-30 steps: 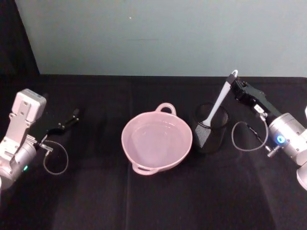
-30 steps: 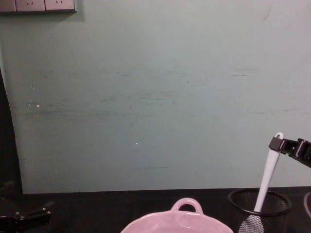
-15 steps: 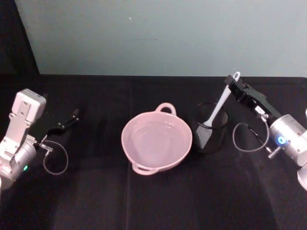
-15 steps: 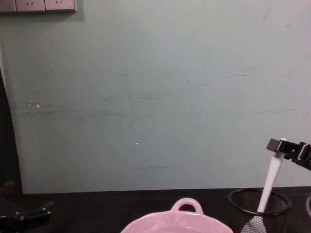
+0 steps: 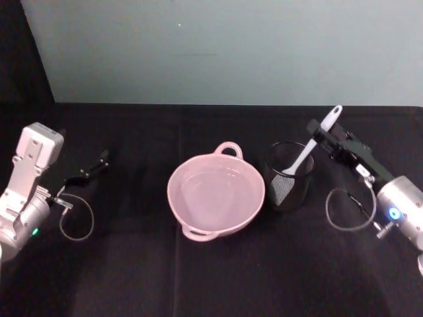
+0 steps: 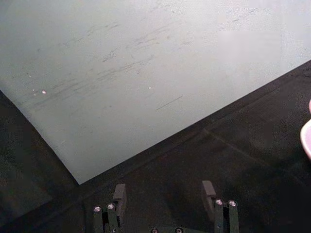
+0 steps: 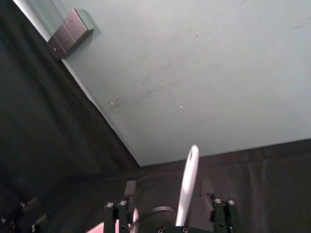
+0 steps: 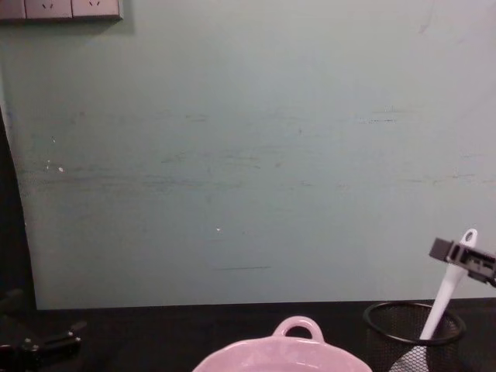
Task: Use the one hand to pick up the spoon and stir the clear water in the bowl.
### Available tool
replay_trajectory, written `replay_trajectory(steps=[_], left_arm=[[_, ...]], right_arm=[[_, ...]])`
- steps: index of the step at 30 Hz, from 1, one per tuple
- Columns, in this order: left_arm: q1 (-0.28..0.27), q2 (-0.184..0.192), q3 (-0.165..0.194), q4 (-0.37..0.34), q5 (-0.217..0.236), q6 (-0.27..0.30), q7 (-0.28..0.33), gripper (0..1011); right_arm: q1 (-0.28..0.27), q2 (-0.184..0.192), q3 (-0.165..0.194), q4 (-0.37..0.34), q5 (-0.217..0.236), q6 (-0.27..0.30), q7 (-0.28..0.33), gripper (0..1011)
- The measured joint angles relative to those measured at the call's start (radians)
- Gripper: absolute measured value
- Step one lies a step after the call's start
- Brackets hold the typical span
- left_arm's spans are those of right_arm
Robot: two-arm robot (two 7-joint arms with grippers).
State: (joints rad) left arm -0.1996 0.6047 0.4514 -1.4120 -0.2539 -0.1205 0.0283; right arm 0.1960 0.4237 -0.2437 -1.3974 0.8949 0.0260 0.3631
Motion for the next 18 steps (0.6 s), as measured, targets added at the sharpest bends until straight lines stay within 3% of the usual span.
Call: replay_trajectory(steps=[8,18], left_arm=[[0.000,0.000,0.000,0.000,0.000,0.000,0.000,1011],[0.000,0.000,0.000,0.000,0.000,0.000,0.000,1011]], right_arm=[[-0.075,0.025,0.024,-0.052,0.006,-0.012,-0.008,999],[-0.155,0.049,0.070,-0.094,0.018,-0.036,-0.031,1002]])
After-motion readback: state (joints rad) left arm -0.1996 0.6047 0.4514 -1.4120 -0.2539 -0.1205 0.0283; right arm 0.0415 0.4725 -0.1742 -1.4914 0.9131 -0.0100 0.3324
